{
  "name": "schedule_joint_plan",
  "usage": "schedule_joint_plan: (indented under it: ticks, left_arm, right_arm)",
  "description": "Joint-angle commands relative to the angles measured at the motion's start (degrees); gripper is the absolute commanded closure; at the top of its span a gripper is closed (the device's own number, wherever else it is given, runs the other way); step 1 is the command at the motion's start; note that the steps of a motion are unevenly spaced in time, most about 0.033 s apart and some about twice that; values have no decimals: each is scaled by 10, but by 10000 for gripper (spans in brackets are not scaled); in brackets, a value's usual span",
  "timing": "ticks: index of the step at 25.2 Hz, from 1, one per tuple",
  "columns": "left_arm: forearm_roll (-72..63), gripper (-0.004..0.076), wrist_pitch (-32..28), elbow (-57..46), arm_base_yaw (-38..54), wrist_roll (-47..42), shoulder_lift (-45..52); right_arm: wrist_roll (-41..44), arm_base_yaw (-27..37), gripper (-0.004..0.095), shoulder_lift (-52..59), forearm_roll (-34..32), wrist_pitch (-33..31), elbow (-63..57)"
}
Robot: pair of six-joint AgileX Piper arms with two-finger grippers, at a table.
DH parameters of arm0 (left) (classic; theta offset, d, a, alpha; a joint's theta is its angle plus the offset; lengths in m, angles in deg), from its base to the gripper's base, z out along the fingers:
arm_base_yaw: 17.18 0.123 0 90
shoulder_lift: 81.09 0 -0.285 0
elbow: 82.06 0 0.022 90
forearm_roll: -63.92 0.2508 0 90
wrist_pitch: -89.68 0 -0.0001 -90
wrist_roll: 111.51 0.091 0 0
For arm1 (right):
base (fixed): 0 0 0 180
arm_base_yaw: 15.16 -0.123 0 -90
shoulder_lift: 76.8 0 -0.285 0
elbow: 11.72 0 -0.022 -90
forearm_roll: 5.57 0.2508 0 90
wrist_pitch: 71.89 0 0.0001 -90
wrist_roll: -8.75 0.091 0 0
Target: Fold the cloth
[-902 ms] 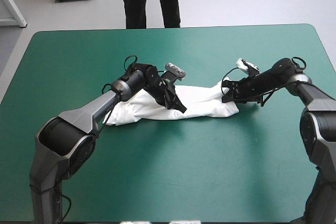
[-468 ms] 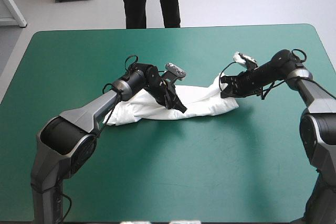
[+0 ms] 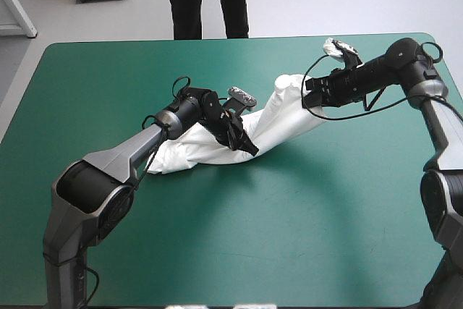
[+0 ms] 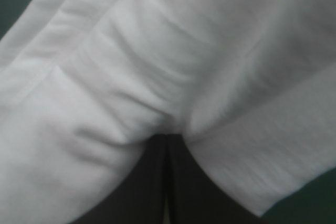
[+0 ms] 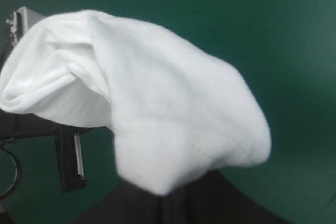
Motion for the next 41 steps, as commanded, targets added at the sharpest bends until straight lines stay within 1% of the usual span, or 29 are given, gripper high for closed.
schedule_joint_plan:
  ticks: [1, 5, 7, 11, 14, 15, 17, 20, 27, 30, 32, 34, 37, 41]
  left_arm:
    - [-9, 734, -9, 15, -3, -2, 27]
    - [7, 734, 2, 32, -3, -8, 31]
    - [53, 734, 36, 70, -3, -40, 37]
    - [121, 734, 95, 142, -3, -66, 61]
    - [190, 734, 138, 209, -2, -88, 105]
    - [225, 734, 158, 232, 4, -97, 138]
    - [251, 734, 167, 245, 16, -110, 187]
    - [258, 734, 181, 246, 43, -109, 298]
    - [282, 734, 189, 245, 50, -110, 397]
    - [282, 734, 199, 242, 50, -112, 413]
    - [280, 734, 205, 242, 50, -112, 414]
    - [280, 734, 205, 242, 50, -112, 414]
    - [280, 734, 204, 242, 50, -112, 414]
    - [280, 734, 204, 242, 50, -112, 415]
  right_arm:
    - [-4, 1, 920, 40, 33, -1, 27]
    - [-4, 1, 919, 40, 32, -1, 27]
    - [-4, 1, 919, 40, 32, 1, 27]
    - [-4, -4, 919, 40, 32, 6, 27]
    - [-4, -21, 919, 40, 36, 14, 27]
    - [-4, -40, 919, 40, 46, 21, 27]
    - [-4, -68, 919, 40, 63, 36, 29]
    - [-4, -139, 919, 38, 89, 96, 29]
    - [-15, -239, 919, 0, 103, 179, 36]
    - [-22, -278, 914, -47, 113, 179, 80]
    - [-30, -288, 871, -69, 115, 159, 106]
    - [-35, -296, 798, -92, 122, 133, 136]
    - [-35, -301, 638, -116, 123, 103, 177]
    - [-38, -300, 373, -125, 123, 73, 226]
